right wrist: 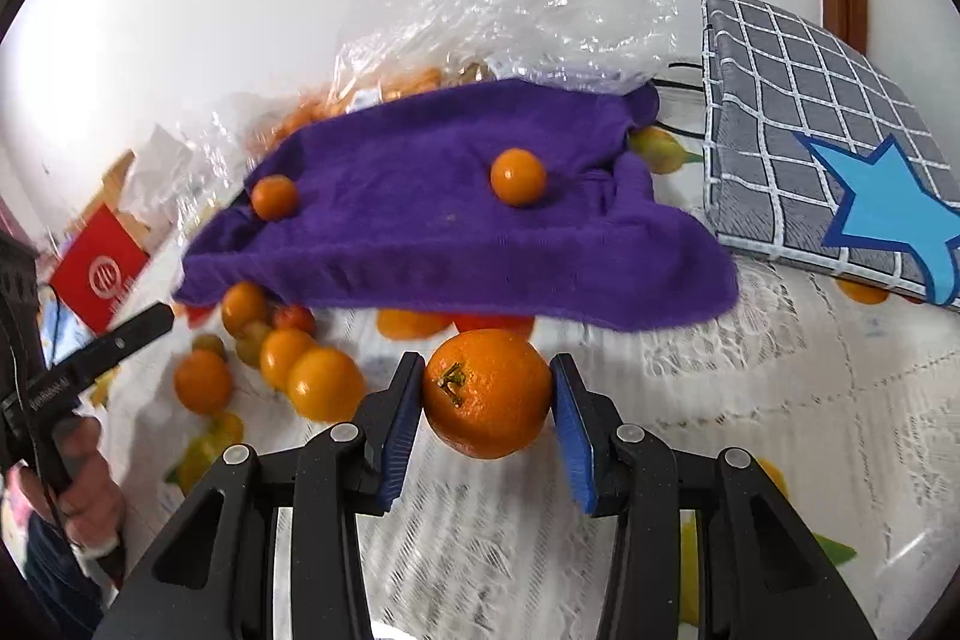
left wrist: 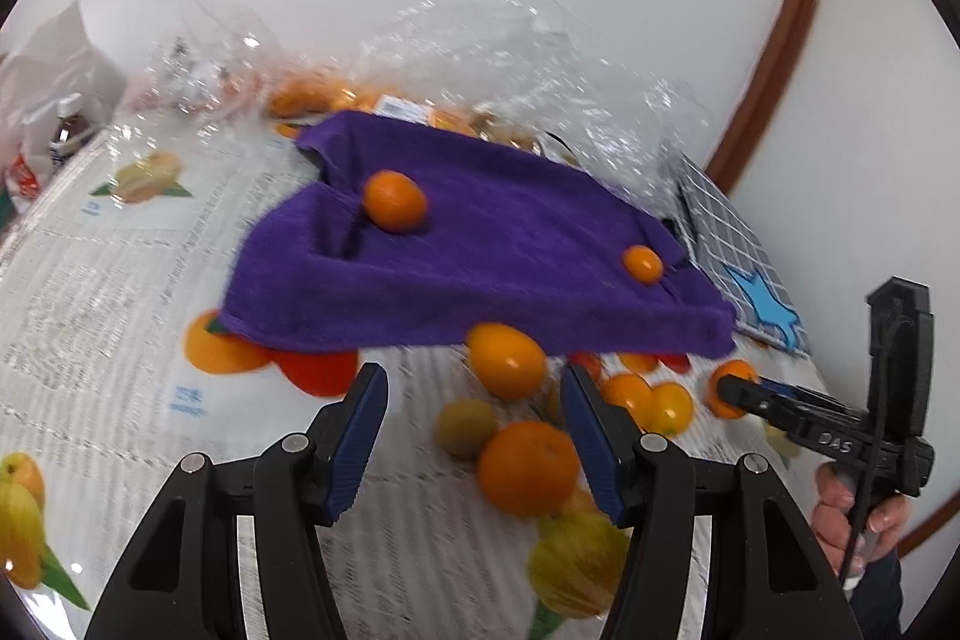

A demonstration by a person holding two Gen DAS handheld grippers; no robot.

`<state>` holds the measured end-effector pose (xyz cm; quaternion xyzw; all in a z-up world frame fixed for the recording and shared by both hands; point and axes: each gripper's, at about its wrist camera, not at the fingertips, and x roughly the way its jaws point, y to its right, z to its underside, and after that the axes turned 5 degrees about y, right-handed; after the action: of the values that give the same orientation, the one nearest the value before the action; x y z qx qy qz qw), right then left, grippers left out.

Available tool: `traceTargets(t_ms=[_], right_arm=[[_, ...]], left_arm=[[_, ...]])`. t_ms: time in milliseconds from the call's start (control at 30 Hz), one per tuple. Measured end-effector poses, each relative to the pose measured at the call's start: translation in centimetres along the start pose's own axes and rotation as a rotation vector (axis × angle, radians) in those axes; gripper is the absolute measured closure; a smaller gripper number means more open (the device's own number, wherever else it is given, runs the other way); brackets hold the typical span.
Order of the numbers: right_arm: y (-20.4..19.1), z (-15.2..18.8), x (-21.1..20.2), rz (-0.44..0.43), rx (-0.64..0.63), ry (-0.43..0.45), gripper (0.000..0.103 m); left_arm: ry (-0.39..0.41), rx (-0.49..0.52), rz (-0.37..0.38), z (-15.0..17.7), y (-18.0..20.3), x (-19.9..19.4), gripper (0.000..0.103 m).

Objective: Organize fruits
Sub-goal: 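Move the right gripper to a large orange and grasp it, then lift the large orange with the right gripper and carry it over the towel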

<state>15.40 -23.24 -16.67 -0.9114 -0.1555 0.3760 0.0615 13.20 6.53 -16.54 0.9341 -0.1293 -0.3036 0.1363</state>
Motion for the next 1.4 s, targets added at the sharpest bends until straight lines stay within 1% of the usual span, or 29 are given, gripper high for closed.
traceTargets(t_ms=[67,133,200,367,500,567,633,700,767,833,900,967,1100,1133,1200,1267,1400], right_arm=[[-0.2,0.5,0.3,-0.003,-0.022,-0.017,0.06],[-0.3,0.9,0.4,0.018,-0.031,-0.03,0.059],[-0.5,1.0,0.2,0.01,-0.031,-0.012,0.059],[-0.6,1.1,0.0,0.018,-0.037,0.006,0.059],[-1.0,1.2,0.2,0.03,-0.061,-0.002,0.059],[-1.1,1.2,0.2,0.03,-0.065,-0.007,0.059],[-1.0,1.2,0.2,0.029,-0.063,-0.007,0.059],[-0.8,1.1,0.2,0.019,-0.054,-0.007,0.059],[-0.6,1.1,0.2,-0.002,-0.041,-0.004,0.059],[-0.1,1.0,0.2,-0.035,-0.018,-0.001,0.059],[0.1,0.9,0.2,-0.045,-0.003,-0.004,0.059],[0.1,0.9,0.3,-0.048,-0.001,-0.005,0.059],[-0.2,0.9,0.3,-0.032,-0.01,-0.007,0.059],[-0.3,0.9,0.4,-0.025,-0.014,-0.01,0.059],[-0.5,0.9,0.6,-0.009,-0.02,-0.018,0.059],[-0.5,0.9,0.7,-0.001,-0.026,-0.022,0.058],[-0.7,1.0,0.8,0.0,-0.041,-0.026,0.058]], left_arm=[[-0.026,0.01,0.022,0.4,0.4,0.2,0.045],[-0.041,0.012,0.024,0.6,0.7,0.2,0.045],[-0.039,0.005,0.02,0.6,0.6,0.2,0.045],[-0.011,-0.063,0.011,0.4,-0.5,-0.1,0.045],[-0.023,-0.091,0.004,0.2,-1.0,0.2,0.047],[-0.029,-0.08,0.027,0.3,-0.7,0.2,0.047],[-0.034,-0.038,0.058,0.5,0.1,0.0,0.047],[-0.06,0.002,0.074,0.8,1.0,0.2,0.047],[-0.081,0.014,0.075,0.9,1.3,0.4,0.047],[-0.078,0.002,0.068,0.9,1.1,0.3,0.047],[-0.092,-0.009,0.063,1.0,1.0,0.4,0.047],[-0.11,0.005,0.061,1.2,1.3,0.6,0.047],[-0.129,0.051,0.058,1.5,2.1,0.9,0.051],[-0.14,0.053,0.055,1.5,2.1,1.1,0.052],[-0.159,0.054,0.042,1.6,2.1,1.4,0.059],[-0.167,0.058,0.023,1.6,2.2,1.7,0.062],[-0.165,0.044,0.023,1.7,1.9,1.7,0.064]])
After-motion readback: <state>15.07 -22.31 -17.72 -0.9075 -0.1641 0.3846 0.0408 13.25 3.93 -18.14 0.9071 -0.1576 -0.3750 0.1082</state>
